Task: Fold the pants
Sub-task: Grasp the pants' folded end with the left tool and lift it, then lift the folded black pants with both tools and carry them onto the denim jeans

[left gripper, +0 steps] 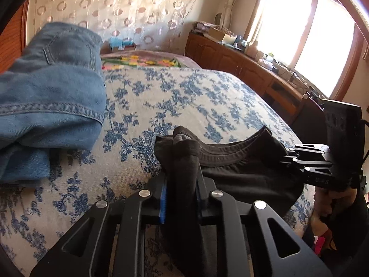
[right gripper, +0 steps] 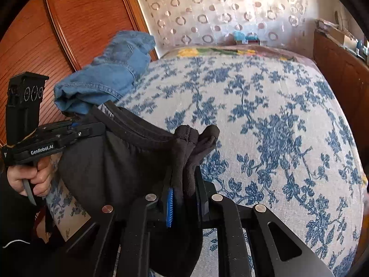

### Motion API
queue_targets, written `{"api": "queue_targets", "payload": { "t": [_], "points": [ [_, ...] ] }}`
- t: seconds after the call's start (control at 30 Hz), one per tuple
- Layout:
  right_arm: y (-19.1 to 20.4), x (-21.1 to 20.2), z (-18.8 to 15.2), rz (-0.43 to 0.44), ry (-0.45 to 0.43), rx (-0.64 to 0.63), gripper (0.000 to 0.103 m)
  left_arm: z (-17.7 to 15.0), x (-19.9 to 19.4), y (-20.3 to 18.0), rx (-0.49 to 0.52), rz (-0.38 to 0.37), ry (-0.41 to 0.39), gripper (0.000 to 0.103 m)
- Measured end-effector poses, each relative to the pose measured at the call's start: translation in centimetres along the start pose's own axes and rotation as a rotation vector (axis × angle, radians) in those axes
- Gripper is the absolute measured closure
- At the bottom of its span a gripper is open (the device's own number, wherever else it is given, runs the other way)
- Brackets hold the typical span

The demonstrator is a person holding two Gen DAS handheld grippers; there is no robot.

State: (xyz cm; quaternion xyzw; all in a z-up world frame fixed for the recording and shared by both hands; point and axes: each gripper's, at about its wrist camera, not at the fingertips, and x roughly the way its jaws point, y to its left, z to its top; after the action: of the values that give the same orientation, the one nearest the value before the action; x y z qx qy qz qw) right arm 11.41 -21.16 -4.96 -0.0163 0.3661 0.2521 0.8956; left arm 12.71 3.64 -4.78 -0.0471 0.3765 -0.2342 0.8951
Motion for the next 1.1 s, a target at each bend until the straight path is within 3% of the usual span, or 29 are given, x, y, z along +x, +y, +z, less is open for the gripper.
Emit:
{"api": "queue_targets", "payload": {
  "t": [0.4, 1.1],
  "points": [
    [2.2, -3.6, 1.1, 0.0, -0.136, -0.076, 0.089, 0.9, -4.2, -0.1, -0.003, 0.035, -0.117, 0.085],
    [4.2, -3.2, 6.4, 0.035, -0.219, -0.199, 0.089, 3.9, -7.5, 2.3, -0.014, 0.148, -0.225, 0.085]
  ]
}}
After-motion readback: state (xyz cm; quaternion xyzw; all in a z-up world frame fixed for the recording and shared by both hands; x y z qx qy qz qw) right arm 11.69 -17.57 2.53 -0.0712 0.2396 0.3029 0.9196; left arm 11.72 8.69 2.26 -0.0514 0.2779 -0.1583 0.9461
